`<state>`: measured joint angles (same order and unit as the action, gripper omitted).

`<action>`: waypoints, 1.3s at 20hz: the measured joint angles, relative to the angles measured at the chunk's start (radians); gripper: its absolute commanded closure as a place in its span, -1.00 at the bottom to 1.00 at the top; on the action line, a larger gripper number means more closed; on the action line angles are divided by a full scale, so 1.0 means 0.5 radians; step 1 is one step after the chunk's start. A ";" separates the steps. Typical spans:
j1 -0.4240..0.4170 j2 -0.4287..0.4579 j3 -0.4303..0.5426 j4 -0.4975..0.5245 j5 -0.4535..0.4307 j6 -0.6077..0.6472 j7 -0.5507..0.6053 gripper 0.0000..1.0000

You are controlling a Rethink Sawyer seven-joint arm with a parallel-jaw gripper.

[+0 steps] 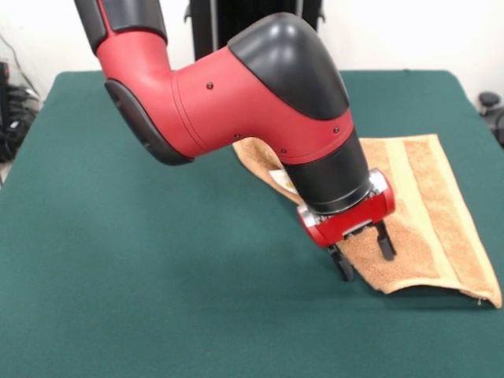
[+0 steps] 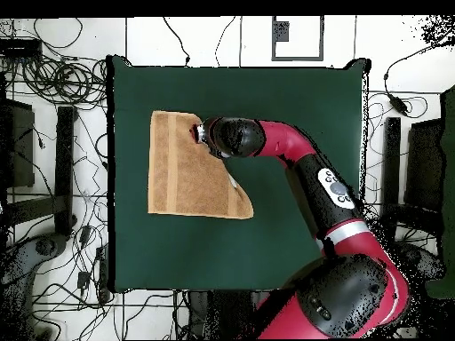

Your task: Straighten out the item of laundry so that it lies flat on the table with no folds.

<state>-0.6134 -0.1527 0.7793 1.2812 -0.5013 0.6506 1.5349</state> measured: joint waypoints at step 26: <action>0.306 -0.155 -0.335 0.002 0.151 -0.121 0.000 -1.00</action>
<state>-0.4603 -0.2301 0.6119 1.2822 -0.4257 0.5900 1.5349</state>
